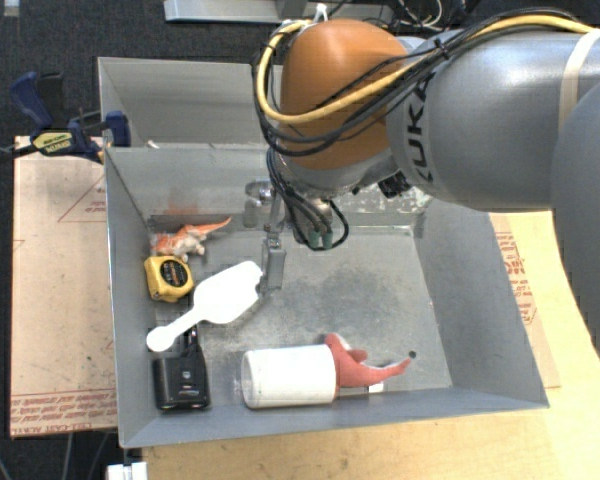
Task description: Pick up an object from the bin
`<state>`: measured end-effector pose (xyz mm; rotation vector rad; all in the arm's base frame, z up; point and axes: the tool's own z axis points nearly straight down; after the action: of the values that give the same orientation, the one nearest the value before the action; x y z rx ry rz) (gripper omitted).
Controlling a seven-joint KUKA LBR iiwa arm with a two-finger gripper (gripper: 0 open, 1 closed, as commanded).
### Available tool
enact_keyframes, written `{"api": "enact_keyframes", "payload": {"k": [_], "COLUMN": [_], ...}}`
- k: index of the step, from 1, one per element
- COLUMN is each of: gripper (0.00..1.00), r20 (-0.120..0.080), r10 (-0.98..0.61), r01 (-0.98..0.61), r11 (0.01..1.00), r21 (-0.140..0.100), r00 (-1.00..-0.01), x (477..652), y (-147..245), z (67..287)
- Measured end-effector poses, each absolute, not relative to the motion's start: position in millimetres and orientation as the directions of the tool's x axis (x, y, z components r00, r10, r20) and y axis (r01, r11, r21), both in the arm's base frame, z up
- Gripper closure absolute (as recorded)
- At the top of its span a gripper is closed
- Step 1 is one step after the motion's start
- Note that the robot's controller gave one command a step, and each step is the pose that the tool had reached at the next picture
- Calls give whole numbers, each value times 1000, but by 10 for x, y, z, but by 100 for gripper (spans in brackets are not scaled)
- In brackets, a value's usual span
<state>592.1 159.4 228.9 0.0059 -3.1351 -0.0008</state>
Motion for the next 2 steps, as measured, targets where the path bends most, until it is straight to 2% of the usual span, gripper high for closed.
{"api": "enact_keyframes", "payload": {"k": [1,2], "gripper": [0,0], "r20": [-1,-7], "r10": [-1,-52], "r01": [-1,-53], "r11": [1000,999], "r21": [1,3], "r00": [-1000,-999], "x": [5935,5896], "y": [1587,1545], "z": [2336,1962]}}
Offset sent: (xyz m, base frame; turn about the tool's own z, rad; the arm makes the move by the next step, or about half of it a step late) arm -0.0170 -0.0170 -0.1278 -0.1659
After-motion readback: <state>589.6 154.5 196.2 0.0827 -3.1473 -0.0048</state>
